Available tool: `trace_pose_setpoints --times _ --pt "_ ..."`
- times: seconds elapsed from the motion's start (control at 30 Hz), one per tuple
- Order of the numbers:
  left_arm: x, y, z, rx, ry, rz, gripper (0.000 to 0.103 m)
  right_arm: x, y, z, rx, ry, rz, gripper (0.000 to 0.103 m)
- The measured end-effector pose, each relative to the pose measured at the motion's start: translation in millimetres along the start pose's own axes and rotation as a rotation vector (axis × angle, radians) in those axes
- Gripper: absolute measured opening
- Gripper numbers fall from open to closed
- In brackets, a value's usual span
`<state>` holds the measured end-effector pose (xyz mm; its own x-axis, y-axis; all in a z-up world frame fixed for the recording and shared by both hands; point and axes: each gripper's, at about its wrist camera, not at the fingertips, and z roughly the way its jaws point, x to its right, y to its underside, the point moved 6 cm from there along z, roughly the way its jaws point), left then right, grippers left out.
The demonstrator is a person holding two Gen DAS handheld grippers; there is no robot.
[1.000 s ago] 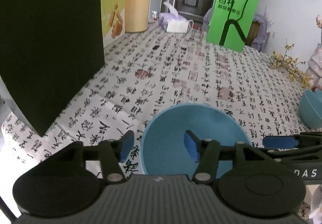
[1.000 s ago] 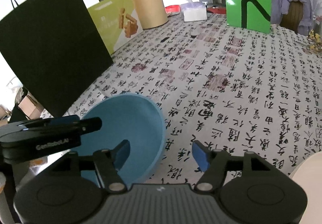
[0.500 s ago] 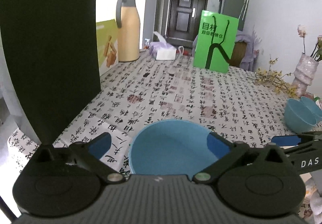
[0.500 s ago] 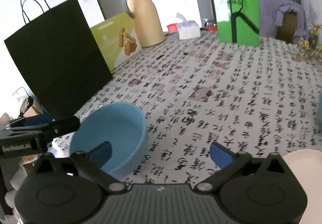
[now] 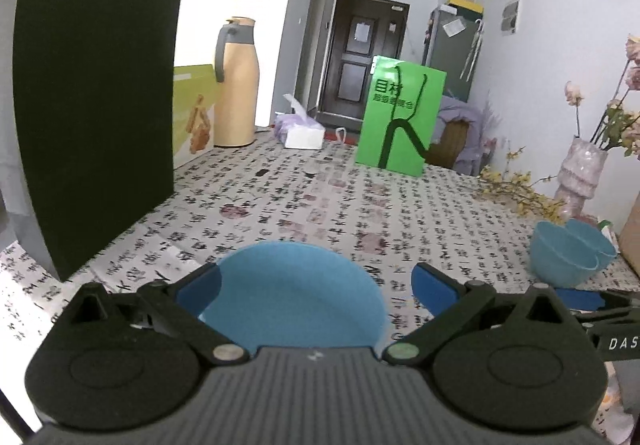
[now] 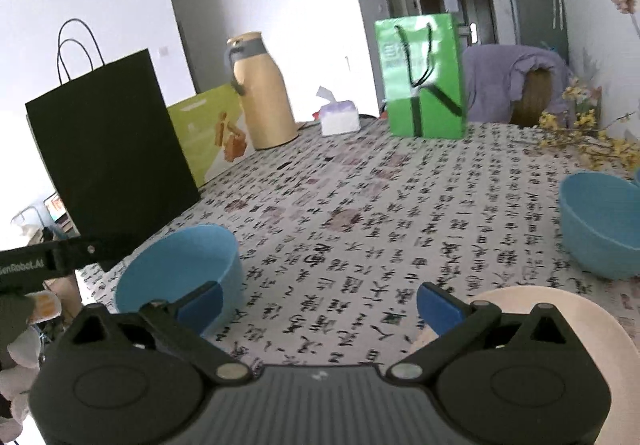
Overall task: Organize plates and bowls
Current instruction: 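Move both open grippers toward the cream plate stack and blue bowls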
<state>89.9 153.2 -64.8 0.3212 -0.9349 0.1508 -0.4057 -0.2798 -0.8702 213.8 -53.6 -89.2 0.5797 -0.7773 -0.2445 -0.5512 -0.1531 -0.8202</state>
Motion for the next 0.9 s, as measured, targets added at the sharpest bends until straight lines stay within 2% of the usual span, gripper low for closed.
trace_pose_setpoints --times 0.1,0.33,0.53,0.63,0.73,0.9 --pt "10.9 5.6 -1.2 0.019 0.018 0.004 0.103 8.1 11.2 -11.2 0.045 0.027 -0.004 0.103" --pt "38.0 20.3 -6.0 0.06 0.067 0.03 0.103 25.0 34.0 -28.0 0.085 0.06 0.026 0.103" --pt "59.6 46.9 -10.4 0.076 0.069 0.055 0.103 33.7 65.8 -44.7 0.117 0.095 0.02 0.103" --pt "70.2 60.5 -10.6 0.051 0.087 0.044 0.103 39.2 75.9 -53.5 0.122 0.105 0.045 0.103" --pt "81.1 69.7 -10.6 0.018 0.14 0.022 0.103 46.2 79.6 -63.6 0.143 0.114 0.081 0.103" --pt "95.0 75.8 -10.9 0.003 0.166 0.037 0.103 60.6 82.7 -70.8 0.145 0.196 0.111 0.103"
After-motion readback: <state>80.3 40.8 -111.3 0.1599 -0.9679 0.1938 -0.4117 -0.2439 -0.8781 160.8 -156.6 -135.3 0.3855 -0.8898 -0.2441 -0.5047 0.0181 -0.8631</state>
